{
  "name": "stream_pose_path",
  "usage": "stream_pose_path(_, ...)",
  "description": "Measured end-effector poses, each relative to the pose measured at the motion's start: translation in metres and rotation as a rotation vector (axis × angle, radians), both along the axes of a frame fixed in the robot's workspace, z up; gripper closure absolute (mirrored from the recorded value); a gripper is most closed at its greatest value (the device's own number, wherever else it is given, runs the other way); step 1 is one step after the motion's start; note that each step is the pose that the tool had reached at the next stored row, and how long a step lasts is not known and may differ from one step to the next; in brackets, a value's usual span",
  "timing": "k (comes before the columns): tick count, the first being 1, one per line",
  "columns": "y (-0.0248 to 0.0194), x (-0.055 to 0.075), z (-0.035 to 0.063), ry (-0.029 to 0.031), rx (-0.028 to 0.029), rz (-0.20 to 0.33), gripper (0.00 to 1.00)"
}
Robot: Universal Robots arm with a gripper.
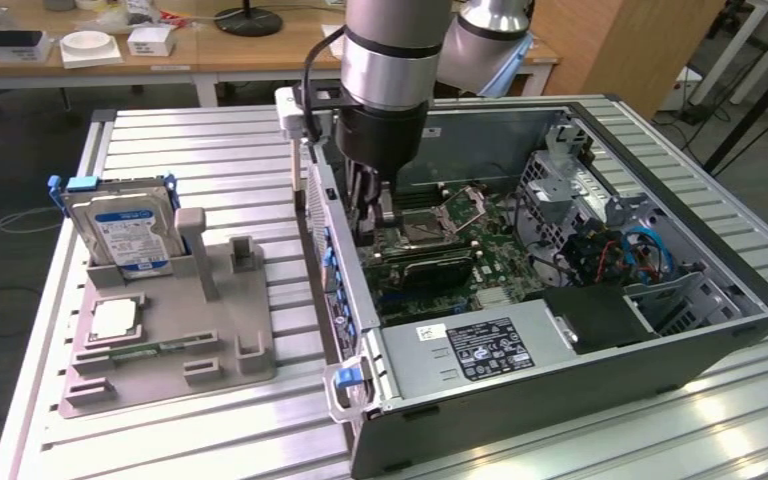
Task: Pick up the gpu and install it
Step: 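Press down on the gpu until it lock into place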
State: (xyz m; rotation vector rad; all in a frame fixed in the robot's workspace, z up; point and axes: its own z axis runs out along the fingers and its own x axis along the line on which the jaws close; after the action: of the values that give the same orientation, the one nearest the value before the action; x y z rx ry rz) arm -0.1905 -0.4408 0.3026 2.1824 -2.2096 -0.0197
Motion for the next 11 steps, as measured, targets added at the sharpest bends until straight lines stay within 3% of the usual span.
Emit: stream_pose_path(11,0.0,-0.0059,-0.0019,-0.0006,-0.0012,0.0,0.89)
